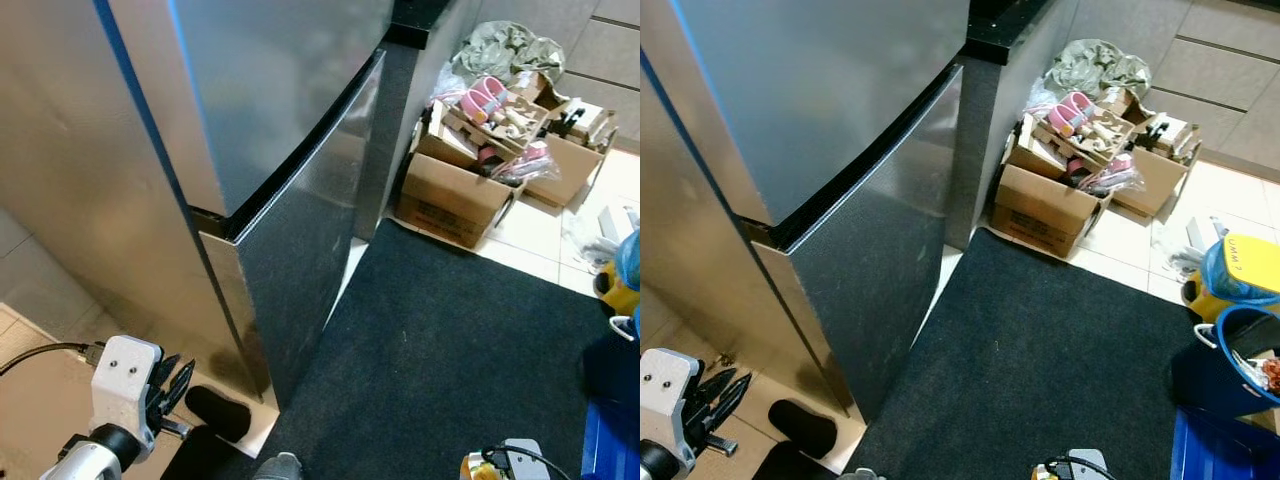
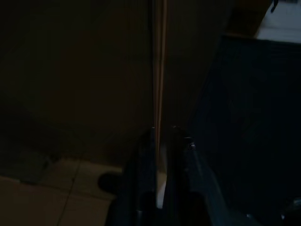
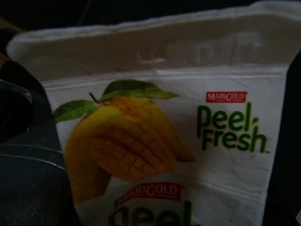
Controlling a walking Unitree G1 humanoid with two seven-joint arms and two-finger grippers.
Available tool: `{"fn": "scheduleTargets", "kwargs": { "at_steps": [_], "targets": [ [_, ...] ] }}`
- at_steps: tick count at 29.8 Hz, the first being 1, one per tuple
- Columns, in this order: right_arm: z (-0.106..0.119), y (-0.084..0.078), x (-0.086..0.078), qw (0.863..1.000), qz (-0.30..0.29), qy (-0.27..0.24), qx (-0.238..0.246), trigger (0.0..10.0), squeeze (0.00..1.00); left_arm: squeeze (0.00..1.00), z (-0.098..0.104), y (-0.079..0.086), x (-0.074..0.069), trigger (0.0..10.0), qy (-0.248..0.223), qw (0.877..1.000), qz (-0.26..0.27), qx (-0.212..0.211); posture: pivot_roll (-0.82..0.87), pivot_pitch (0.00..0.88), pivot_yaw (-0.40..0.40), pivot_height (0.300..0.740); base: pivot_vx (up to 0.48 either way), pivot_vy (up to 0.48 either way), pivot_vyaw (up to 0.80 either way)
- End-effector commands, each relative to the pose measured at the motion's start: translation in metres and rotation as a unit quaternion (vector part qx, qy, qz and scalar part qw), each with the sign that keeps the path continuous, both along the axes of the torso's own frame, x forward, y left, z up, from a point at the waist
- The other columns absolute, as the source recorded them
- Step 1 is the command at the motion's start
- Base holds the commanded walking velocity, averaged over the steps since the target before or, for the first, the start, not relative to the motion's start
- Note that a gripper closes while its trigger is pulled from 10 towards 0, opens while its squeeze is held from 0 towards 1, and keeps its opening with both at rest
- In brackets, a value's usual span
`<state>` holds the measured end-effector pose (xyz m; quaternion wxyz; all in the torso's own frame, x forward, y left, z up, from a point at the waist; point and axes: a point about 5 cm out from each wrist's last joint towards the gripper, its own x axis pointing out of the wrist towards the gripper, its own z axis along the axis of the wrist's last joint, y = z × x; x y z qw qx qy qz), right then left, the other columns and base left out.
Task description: Restocking fridge
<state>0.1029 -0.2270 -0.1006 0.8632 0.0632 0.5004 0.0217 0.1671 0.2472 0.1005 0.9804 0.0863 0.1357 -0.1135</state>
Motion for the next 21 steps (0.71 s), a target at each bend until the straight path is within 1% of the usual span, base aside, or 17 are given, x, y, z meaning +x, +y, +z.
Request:
{"fn": "scheduleTargets", "kwargs": {
  "at_steps": [1, 4, 5, 6, 7, 8, 12, 14, 21],
  "targets": [
    [-0.001, 0.000, -0.003, 1.000, -0.004, 0.000, -0.002, 10.0, 0.00, 0.00, -0.002, 0.005, 0.003, 0.0, -0.002, 1.000, 0.013, -0.005, 0.05, 0.088, -0.079, 0.740, 0.000, 0.000, 0.00],
    [0.000, 0.001, 0.000, 1.000, -0.007, -0.004, -0.002, 10.0, 0.00, 0.00, -0.002, 0.006, 0.012, 0.0, -0.008, 1.000, 0.018, -0.008, 0.05, 0.088, -0.079, 0.740, 0.000, 0.000, 0.00],
    [0.000, 0.001, 0.000, 1.000, -0.008, -0.004, -0.002, 10.0, 0.00, 0.00, -0.003, 0.005, 0.018, 10.0, -0.013, 1.000, 0.025, -0.012, 0.05, 0.088, -0.081, 0.740, 0.000, 0.000, 0.00],
    [0.000, 0.001, 0.000, 1.000, -0.006, -0.003, -0.002, 10.0, 0.00, 0.00, -0.005, 0.003, 0.026, 10.0, -0.018, 0.999, 0.035, -0.018, 0.05, 0.086, -0.081, 0.740, 0.000, 0.000, 0.00],
    [0.000, 0.001, 0.000, 1.000, -0.006, -0.003, -0.002, 10.0, 0.00, 0.00, -0.005, 0.003, 0.026, 10.0, -0.018, 0.999, 0.035, -0.018, 0.05, 0.086, -0.081, 0.740, 0.000, 0.000, 0.00],
    [0.000, 0.001, -0.001, 1.000, -0.005, -0.002, -0.003, 10.0, 0.00, 0.00, -0.009, -0.002, 0.035, 10.0, -0.024, 0.999, 0.039, -0.029, 0.04, 0.085, -0.078, 0.740, 0.000, 0.000, 0.00],
    [0.000, 0.001, -0.001, 1.000, -0.014, -0.005, -0.002, 10.0, 0.00, 0.00, -0.015, -0.011, 0.038, 10.0, -0.020, 0.999, 0.028, -0.035, 0.02, 0.087, -0.074, 0.740, 0.000, 0.000, 0.00],
    [0.000, 0.001, -0.001, 1.000, -0.015, -0.005, -0.003, 10.0, 0.00, 0.00, -0.016, -0.012, 0.038, 10.0, -0.020, 0.999, 0.027, -0.036, 0.02, 0.087, -0.074, 0.740, 0.000, 0.000, 0.00],
    [-0.001, -0.001, -0.006, 1.000, -0.019, -0.001, -0.002, 10.0, 0.00, 0.00, -0.021, -0.002, 0.045, 10.0, -0.024, 0.998, 0.036, -0.034, 0.01, 0.088, -0.070, 0.740, 0.000, 0.000, 0.00]
  ]
}}
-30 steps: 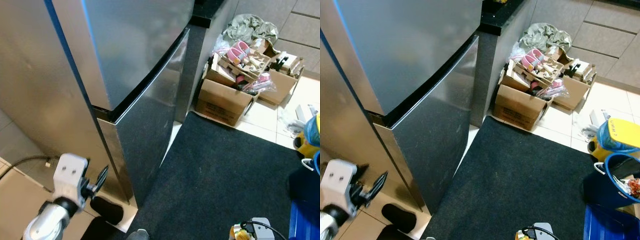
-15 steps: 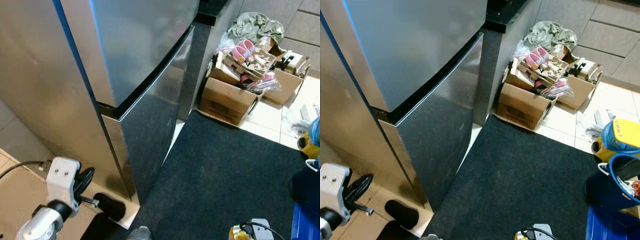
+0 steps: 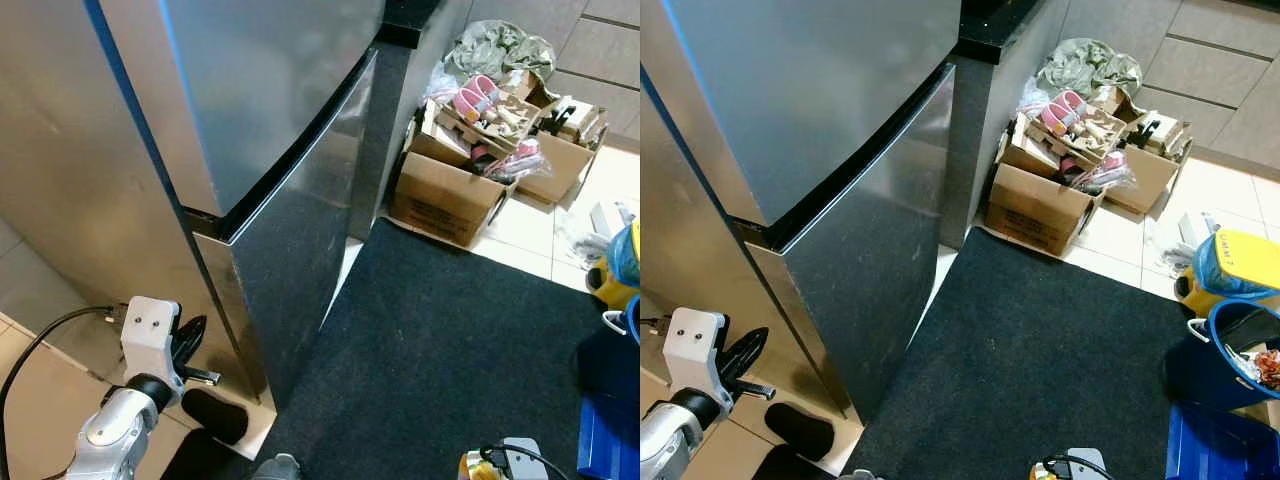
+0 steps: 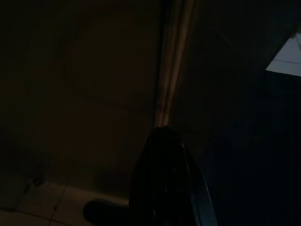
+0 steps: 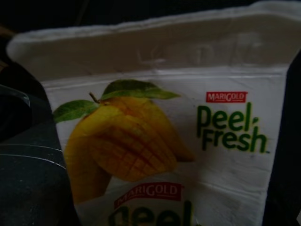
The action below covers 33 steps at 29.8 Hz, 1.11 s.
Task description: Restocking fridge
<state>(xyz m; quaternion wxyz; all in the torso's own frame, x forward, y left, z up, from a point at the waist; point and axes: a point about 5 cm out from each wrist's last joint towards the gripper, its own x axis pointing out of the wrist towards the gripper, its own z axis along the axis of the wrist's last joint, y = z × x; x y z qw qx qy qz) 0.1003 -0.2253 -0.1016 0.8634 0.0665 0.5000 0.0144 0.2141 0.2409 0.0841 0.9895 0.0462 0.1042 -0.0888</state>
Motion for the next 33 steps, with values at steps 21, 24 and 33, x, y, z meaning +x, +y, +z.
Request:
{"fn": "scheduleTargets", "kwargs": {
  "at_steps": [21, 24, 33],
  "targets": [
    [-0.002, 0.001, -0.010, 1.000, -0.015, 0.004, 0.008, 10.0, 0.00, 0.00, 0.033, 0.011, 0.025, 10.0, -0.055, 0.997, -0.045, -0.015, 0.02, 0.100, -0.065, 0.740, 0.000, 0.000, 0.00],
    [-0.003, 0.002, -0.012, 1.000, -0.014, 0.007, 0.009, 10.0, 0.00, 0.00, 0.043, 0.009, 0.033, 10.0, -0.075, 0.996, -0.043, -0.028, 0.02, 0.100, -0.065, 0.740, 0.000, 0.000, 0.00],
    [-0.002, 0.002, -0.006, 1.000, -0.014, 0.000, 0.010, 10.0, 0.00, 0.00, 0.057, -0.001, 0.041, 10.0, -0.092, 0.992, -0.061, -0.054, 0.01, 0.096, -0.067, 0.740, 0.000, 0.000, 0.00]
  ]
}}
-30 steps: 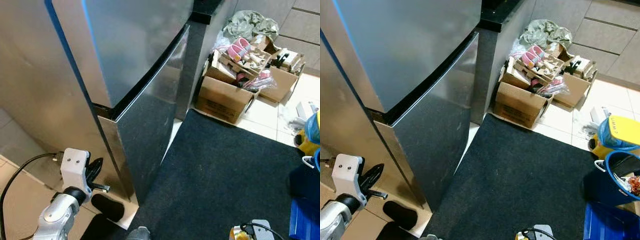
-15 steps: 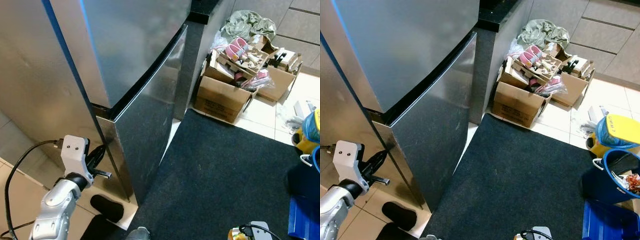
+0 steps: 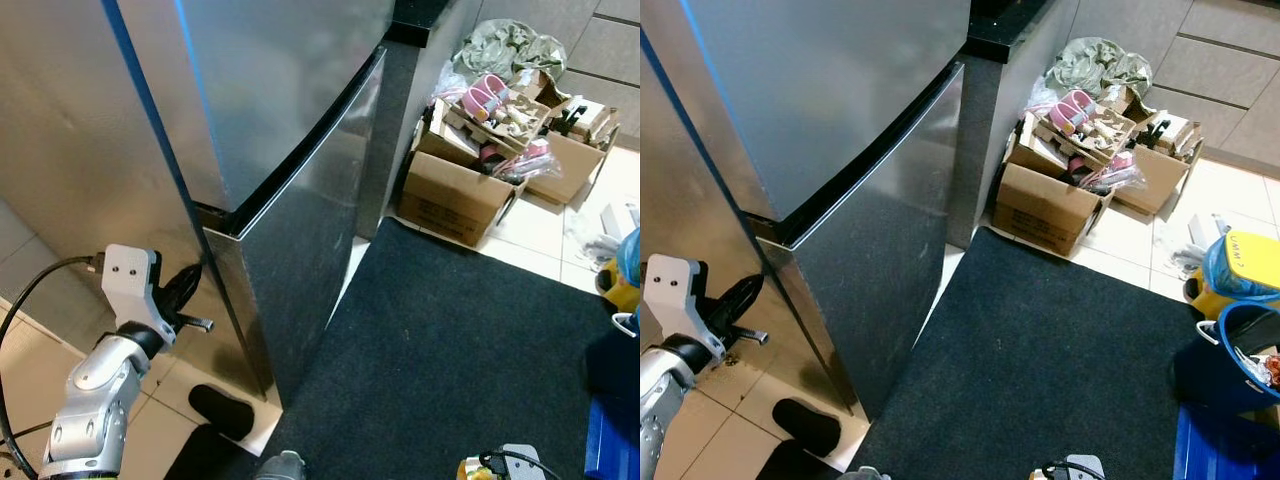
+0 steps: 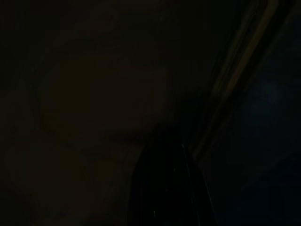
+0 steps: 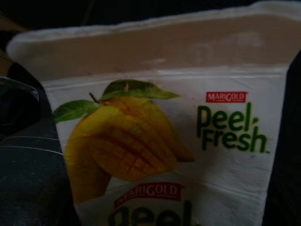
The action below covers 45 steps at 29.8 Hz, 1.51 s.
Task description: Restocking fridge
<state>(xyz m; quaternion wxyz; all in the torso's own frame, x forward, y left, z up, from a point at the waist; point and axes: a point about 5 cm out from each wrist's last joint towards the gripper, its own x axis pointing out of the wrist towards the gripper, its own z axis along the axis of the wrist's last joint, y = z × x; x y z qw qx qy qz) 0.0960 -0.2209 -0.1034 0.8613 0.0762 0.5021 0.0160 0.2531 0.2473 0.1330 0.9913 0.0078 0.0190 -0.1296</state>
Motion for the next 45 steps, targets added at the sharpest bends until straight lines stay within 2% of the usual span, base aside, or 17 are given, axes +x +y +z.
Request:
{"fn": "scheduleTargets", "kwargs": {
  "at_steps": [1, 5, 7, 11, 15, 19, 27, 33, 35, 43, 45],
  "targets": [
    [0.000, -0.002, -0.001, 1.000, -0.011, -0.003, 0.000, 10.0, 0.00, 0.00, 0.008, -0.008, 0.002, 10.0, -0.013, 1.000, -0.025, -0.004, 0.01, 0.095, -0.066, 0.740, 0.000, 0.000, 0.00],
    [0.001, -0.003, -0.002, 1.000, -0.011, -0.003, -0.001, 10.0, 0.00, 0.00, 0.009, -0.010, -0.005, 10.0, -0.004, 0.999, -0.047, -0.001, 0.01, 0.095, -0.066, 0.740, 0.000, 0.000, 0.00],
    [0.000, -0.004, -0.004, 1.000, -0.011, 0.000, -0.003, 10.0, 0.00, 0.00, 0.007, -0.013, -0.017, 10.0, 0.011, 0.998, -0.069, -0.001, 0.02, 0.094, -0.067, 0.740, 0.000, 0.000, 0.00],
    [0.000, -0.004, -0.005, 1.000, -0.009, 0.002, -0.003, 10.0, 0.00, 0.00, 0.008, -0.015, -0.020, 10.0, 0.012, 0.997, -0.075, -0.005, 0.02, 0.093, -0.069, 0.740, 0.000, 0.000, 0.00],
    [0.000, -0.004, -0.004, 1.000, -0.007, 0.002, -0.003, 10.0, 0.00, 0.00, 0.014, -0.014, -0.015, 10.0, -0.004, 0.999, -0.050, -0.008, 0.02, 0.087, -0.071, 0.740, 0.000, 0.000, 0.00],
    [0.001, -0.005, 0.001, 1.000, -0.006, -0.003, -0.004, 10.0, 0.00, 0.00, 0.023, -0.005, -0.006, 10.0, -0.028, 1.000, -0.005, 0.000, 0.02, 0.083, -0.072, 0.740, 0.000, 0.000, 0.00],
    [0.001, -0.007, 0.000, 1.000, -0.007, -0.002, -0.006, 10.0, 0.00, 0.00, 0.032, 0.001, 0.000, 10.0, -0.047, 0.999, 0.022, 0.006, 0.02, 0.082, -0.075, 0.740, 0.000, 0.000, 0.00],
    [0.001, -0.006, -0.002, 1.000, -0.006, 0.001, -0.006, 10.0, 0.00, 0.00, 0.034, -0.006, 0.007, 10.0, -0.048, 0.999, 0.012, 0.002, 0.01, 0.081, -0.072, 0.740, 0.000, 0.000, 0.00],
    [0.001, -0.006, -0.002, 1.000, -0.007, 0.000, -0.005, 10.0, 0.00, 1.00, 0.033, -0.009, 0.009, 10.0, -0.046, 0.999, 0.006, -0.002, 0.01, 0.082, -0.072, 0.740, 0.000, 0.000, 0.00],
    [0.001, -0.006, -0.002, 1.000, -0.008, -0.001, -0.005, 10.0, 0.00, 1.00, 0.030, -0.017, 0.011, 10.0, -0.039, 0.999, -0.005, -0.007, 0.01, 0.086, -0.075, 0.740, 0.000, 0.000, 0.00],
    [0.001, -0.006, -0.003, 1.000, -0.008, 0.001, -0.006, 10.0, 0.00, 1.00, 0.023, -0.026, 0.013, 10.0, -0.028, 1.000, -0.011, -0.005, 0.01, 0.085, -0.077, 0.740, 0.000, 0.000, 0.00]
  ]
}}
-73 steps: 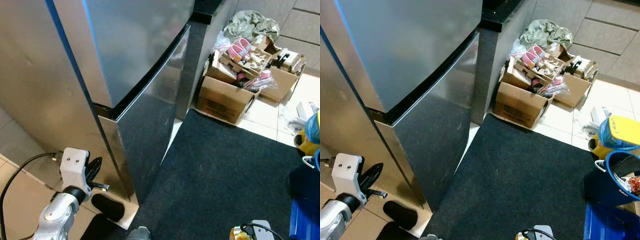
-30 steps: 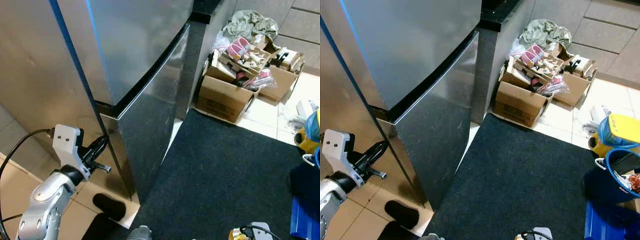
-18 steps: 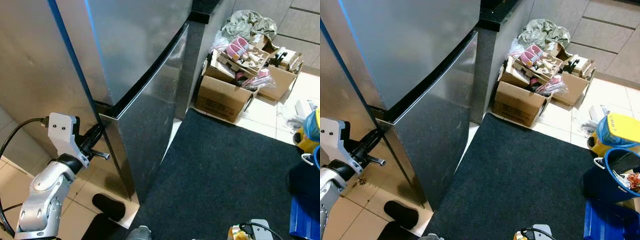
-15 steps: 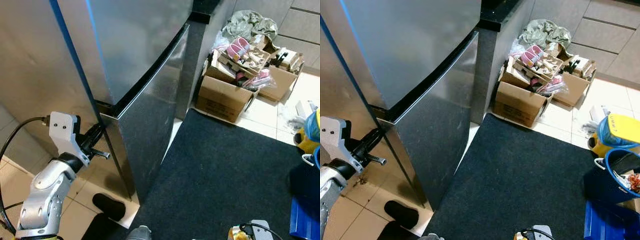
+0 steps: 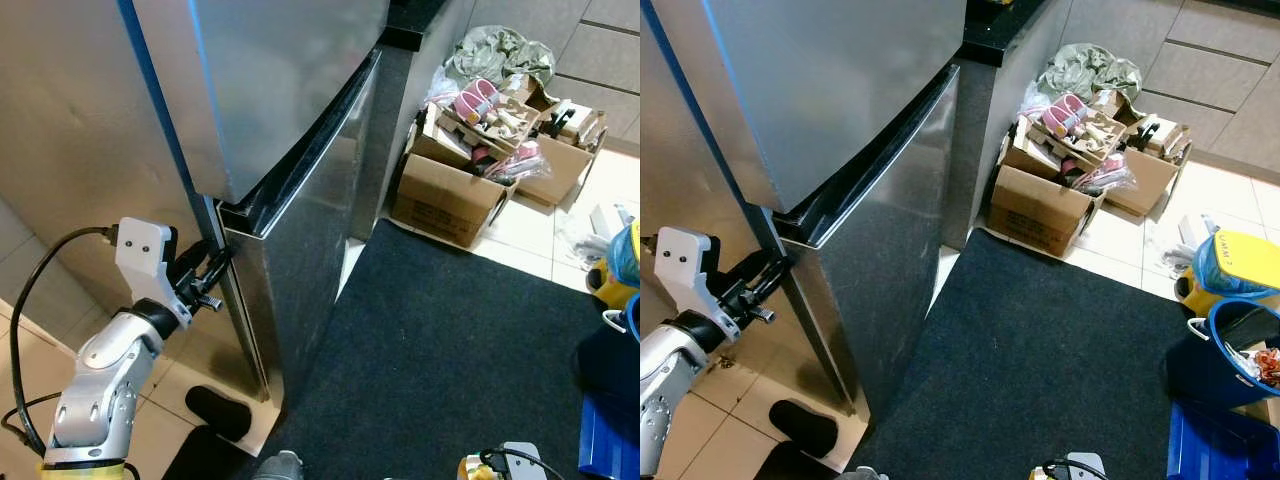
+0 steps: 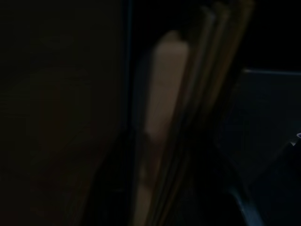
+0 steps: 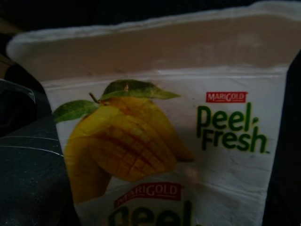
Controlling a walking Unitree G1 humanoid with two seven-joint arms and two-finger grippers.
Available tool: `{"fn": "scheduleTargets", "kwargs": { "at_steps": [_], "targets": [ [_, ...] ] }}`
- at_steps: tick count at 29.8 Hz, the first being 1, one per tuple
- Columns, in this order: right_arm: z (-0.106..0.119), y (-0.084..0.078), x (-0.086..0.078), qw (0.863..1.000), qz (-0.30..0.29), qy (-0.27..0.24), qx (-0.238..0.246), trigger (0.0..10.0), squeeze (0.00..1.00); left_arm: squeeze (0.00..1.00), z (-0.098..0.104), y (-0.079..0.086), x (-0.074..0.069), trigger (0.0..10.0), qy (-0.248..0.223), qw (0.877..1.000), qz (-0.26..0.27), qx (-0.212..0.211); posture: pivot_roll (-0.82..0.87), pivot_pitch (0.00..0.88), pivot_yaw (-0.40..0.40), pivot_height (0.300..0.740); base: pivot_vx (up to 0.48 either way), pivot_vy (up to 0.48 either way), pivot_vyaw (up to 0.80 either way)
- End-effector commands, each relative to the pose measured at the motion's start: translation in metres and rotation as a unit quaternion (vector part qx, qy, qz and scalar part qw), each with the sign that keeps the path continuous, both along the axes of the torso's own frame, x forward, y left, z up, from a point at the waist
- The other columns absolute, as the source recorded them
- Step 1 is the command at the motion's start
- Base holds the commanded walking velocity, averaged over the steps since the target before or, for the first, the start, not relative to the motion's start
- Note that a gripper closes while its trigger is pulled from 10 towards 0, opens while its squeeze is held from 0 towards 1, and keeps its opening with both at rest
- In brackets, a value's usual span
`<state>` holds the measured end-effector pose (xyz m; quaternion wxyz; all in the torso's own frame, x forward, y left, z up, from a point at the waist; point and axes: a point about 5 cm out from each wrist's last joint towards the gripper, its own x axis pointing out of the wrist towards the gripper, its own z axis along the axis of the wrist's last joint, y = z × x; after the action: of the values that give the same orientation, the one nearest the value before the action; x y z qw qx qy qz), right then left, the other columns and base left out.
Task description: Restocking fridge
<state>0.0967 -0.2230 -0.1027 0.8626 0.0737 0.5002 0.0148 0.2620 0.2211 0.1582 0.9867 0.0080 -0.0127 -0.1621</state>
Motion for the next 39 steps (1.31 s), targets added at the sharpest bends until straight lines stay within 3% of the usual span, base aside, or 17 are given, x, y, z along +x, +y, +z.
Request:
{"fn": "scheduleTargets", "kwargs": {
  "at_steps": [1, 5, 6, 10, 13, 14, 16, 17, 19, 22, 23, 26, 27, 29, 33, 35, 39],
  "targets": [
    [0.000, -0.004, -0.004, 1.000, -0.007, 0.005, -0.003, 10.0, 0.00, 1.00, -0.008, -0.012, 0.005, 10.0, 0.010, 1.000, 0.007, -0.005, 0.01, 0.085, -0.078, 0.740, 0.000, 0.000, 0.00],
    [0.000, -0.004, -0.004, 1.000, -0.005, 0.006, -0.003, 10.0, 0.00, 1.00, -0.020, -0.051, 0.004, 10.0, 0.036, 0.996, -0.074, -0.039, 0.01, 0.082, -0.085, 0.740, 0.000, 0.000, 0.00],
    [0.000, -0.003, -0.004, 1.000, -0.003, 0.006, -0.002, 10.0, 0.00, 0.74, -0.026, -0.088, 0.000, 10.0, 0.057, 0.981, -0.172, -0.077, 0.01, 0.079, -0.089, 0.740, 0.000, 0.000, 0.00],
    [0.000, -0.003, 0.000, 1.000, 0.000, 0.002, -0.002, 10.0, 0.00, 0.75, -0.025, -0.129, 0.000, 10.0, 0.071, 0.952, -0.271, -0.123, -0.01, 0.075, -0.095, 0.740, 0.000, 0.000, 0.00],
    [0.002, -0.004, 0.004, 1.000, 0.002, -0.002, -0.003, 10.0, 0.00, 0.75, -0.008, -0.192, 0.002, 10.0, 0.073, 0.896, -0.403, -0.169, -0.01, 0.075, -0.101, 0.740, 0.000, 0.000, 0.00],
    [0.002, -0.004, 0.004, 1.000, 0.002, -0.002, -0.003, 10.0, 0.00, 0.75, -0.008, -0.192, 0.002, 10.0, 0.073, 0.896, -0.403, -0.169, -0.01, 0.075, -0.101, 0.740, 0.000, 0.000, 0.00],
    [0.002, -0.004, 0.004, 1.000, 0.004, -0.002, -0.005, 10.0, 0.00, 0.75, 0.006, -0.225, -0.004, 10.0, 0.069, 0.855, -0.484, -0.176, -0.01, 0.072, -0.104, 0.740, 0.000, 0.000, 0.00],
    [0.002, -0.004, 0.004, 1.000, 0.004, -0.002, -0.005, 10.0, 0.00, 0.75, 0.006, -0.225, -0.004, 10.0, 0.069, 0.855, -0.484, -0.176, -0.01, 0.072, -0.104, 0.740, 0.000, 0.000, 0.00],
    [0.002, -0.003, 0.005, 1.000, 0.004, -0.004, -0.005, 10.0, 0.00, 0.73, 0.015, -0.239, -0.017, 10.0, 0.065, 0.817, -0.550, -0.163, -0.03, 0.073, -0.096, 0.740, 0.000, 0.000, 0.00],
    [0.002, -0.002, 0.006, 1.000, -0.001, -0.008, -0.003, 10.0, 0.00, 0.73, 0.012, -0.231, -0.024, 10.0, 0.067, 0.804, -0.574, -0.142, -0.03, 0.077, -0.089, 0.740, 0.000, 0.000, 0.00],
    [0.002, -0.002, 0.006, 1.000, -0.003, -0.009, -0.003, 10.0, 0.00, 0.73, 0.010, -0.225, -0.026, 10.0, 0.069, 0.804, -0.576, -0.132, -0.03, 0.077, -0.089, 0.740, 0.000, 0.000, 0.00],
    [0.000, 0.001, 0.002, 1.000, -0.006, -0.004, 0.000, 10.0, 0.00, 0.73, -0.017, -0.175, -0.013, 10.0, 0.098, 0.863, -0.487, -0.093, -0.02, 0.083, -0.080, 0.740, 0.000, 0.000, 0.00],
    [0.000, 0.001, 0.002, 1.000, -0.006, -0.004, 0.000, 10.0, 0.00, 0.73, -0.017, -0.175, -0.013, 10.0, 0.098, 0.863, -0.487, -0.093, -0.02, 0.083, -0.080, 0.740, 0.000, 0.000, 0.00],
    [-0.001, 0.003, -0.002, 1.000, -0.007, 0.001, 0.002, 10.0, 0.00, 0.74, -0.040, -0.140, -0.005, 10.0, 0.124, 0.908, -0.394, -0.066, -0.01, 0.085, -0.073, 0.740, 0.000, 0.000, 0.00],
    [-0.002, 0.005, -0.003, 1.000, -0.008, 0.002, 0.003, 10.0, 0.00, 0.75, -0.072, -0.100, 0.001, 10.0, 0.153, 0.951, -0.267, 0.007, -0.01, 0.082, -0.069, 0.740, 0.000, 0.000, 0.00],
    [-0.002, 0.005, -0.003, 1.000, -0.008, 0.002, 0.003, 10.0, 0.00, 0.75, -0.072, -0.100, 0.001, 10.0, 0.153, 0.951, -0.267, 0.007, -0.01, 0.082, -0.069, 0.740, 0.000, 0.000, 0.00],
    [-0.001, 0.006, 0.000, 1.000, -0.010, -0.002, 0.005, 10.0, 0.00, 0.76, -0.109, -0.060, -0.010, 10.0, 0.189, 0.963, -0.154, 0.114, 0.00, 0.075, -0.063, 0.740, 0.000, 0.000, 0.00]
  ]
}}
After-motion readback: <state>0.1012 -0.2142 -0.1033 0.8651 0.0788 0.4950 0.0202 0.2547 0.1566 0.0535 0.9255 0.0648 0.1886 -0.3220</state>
